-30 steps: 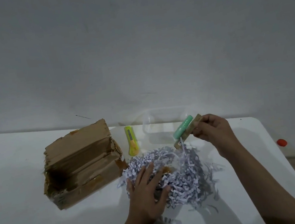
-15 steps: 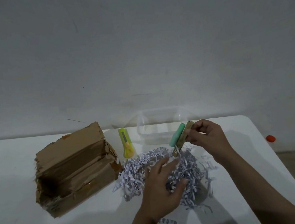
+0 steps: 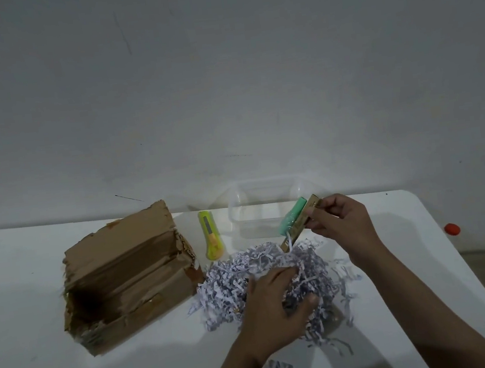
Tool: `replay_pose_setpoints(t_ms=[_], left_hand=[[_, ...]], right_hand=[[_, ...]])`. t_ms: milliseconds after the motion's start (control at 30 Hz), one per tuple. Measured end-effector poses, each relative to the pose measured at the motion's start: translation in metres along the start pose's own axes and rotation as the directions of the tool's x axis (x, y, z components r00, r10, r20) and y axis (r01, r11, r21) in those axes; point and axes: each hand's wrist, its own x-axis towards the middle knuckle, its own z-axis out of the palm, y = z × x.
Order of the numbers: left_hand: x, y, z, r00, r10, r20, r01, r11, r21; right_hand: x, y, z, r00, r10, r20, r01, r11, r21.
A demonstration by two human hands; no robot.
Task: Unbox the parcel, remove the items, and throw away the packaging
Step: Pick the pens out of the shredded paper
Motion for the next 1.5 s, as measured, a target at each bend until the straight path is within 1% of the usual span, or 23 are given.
replay_pose_setpoints(t_ms=[67,167,233,333,433,500,567,667,767,833,900,933,1000,1100,1200,1300,1367,1500], left_hand=[[-0.002,-0.002,0.0,0.998,0.025,-0.06,-0.027,0.999,-0.026],[-0.004,-0.001,-0.003,0.98,0.042,-0.192,-0.063,0.993,-0.101],[-0.004,0.001,-0.005,0.959,0.101,-0.266,-0.124,0.99,-0.072],[0.002,0.003,-0.006,0.934,0.185,-0.306,-0.196,0.98,-0.008],[0.006,0.005,-0.004,0.909,0.184,-0.375,-0.206,0.978,-0.02],[0.008,0.005,-0.004,0.884,0.177,-0.432,-0.195,0.981,0.002],[0.009,0.004,-0.005,0.87,0.174,-0.461,-0.186,0.982,0.021],[0.01,-0.001,-0.007,0.876,0.151,-0.458,-0.161,0.987,0.017],[0.007,-0.011,-0.008,0.895,0.132,-0.425,-0.137,0.99,0.02],[0.005,-0.021,-0.009,0.914,0.133,-0.384,-0.111,0.991,0.079],[0.003,-0.03,-0.008,0.928,0.148,-0.342,-0.09,0.98,0.18],[0.003,-0.033,-0.007,0.931,0.154,-0.33,-0.086,0.974,0.211],[0.001,-0.035,-0.006,0.933,0.162,-0.322,-0.09,0.97,0.227],[0.0,-0.035,-0.004,0.929,0.174,-0.325,-0.102,0.968,0.228],[-0.002,-0.034,-0.004,0.928,0.176,-0.329,-0.101,0.967,0.233],[-0.003,-0.036,-0.002,0.926,0.177,-0.335,-0.104,0.969,0.223],[-0.003,-0.037,-0.002,0.923,0.175,-0.343,-0.105,0.971,0.213],[-0.007,-0.038,-0.002,0.913,0.144,-0.382,-0.077,0.98,0.184]], right_hand=[[0.0,0.001,-0.001,1.0,-0.005,-0.004,0.005,1.0,-0.009],[0.0,0.003,-0.001,1.0,-0.013,-0.002,0.013,0.999,-0.03],[0.0,0.004,-0.001,1.0,-0.019,0.002,0.019,0.999,-0.039],[0.0,0.006,0.0,1.0,-0.022,0.002,0.022,0.999,-0.046],[0.0,0.005,0.001,1.0,-0.027,0.002,0.027,0.999,-0.039],[0.0,0.006,0.0,0.999,-0.032,0.001,0.033,0.999,-0.035],[0.0,0.006,-0.001,0.999,-0.035,0.003,0.035,0.999,-0.035],[0.001,0.006,-0.004,0.999,-0.035,0.001,0.035,0.999,-0.025],[0.002,0.005,-0.008,0.999,-0.043,-0.01,0.043,0.999,-0.016],[0.005,0.003,-0.013,0.998,-0.056,-0.04,0.055,0.998,-0.03],[0.011,0.001,-0.021,0.991,-0.084,-0.102,0.078,0.995,-0.063],[0.016,0.0,-0.025,0.984,-0.108,-0.138,0.093,0.99,-0.107],[0.025,0.002,-0.034,0.966,-0.175,-0.192,0.12,0.956,-0.266],[0.037,0.012,-0.047,0.95,-0.241,-0.199,0.11,0.854,-0.508],[0.05,0.031,-0.06,0.961,-0.184,-0.208,0.009,0.77,-0.638],[0.059,0.048,-0.071,0.972,-0.075,-0.224,-0.094,0.749,-0.656],[0.062,0.057,-0.075,0.972,-0.056,-0.226,-0.109,0.749,-0.654],[0.066,0.071,-0.074,0.973,-0.067,-0.22,-0.096,0.75,-0.654]])
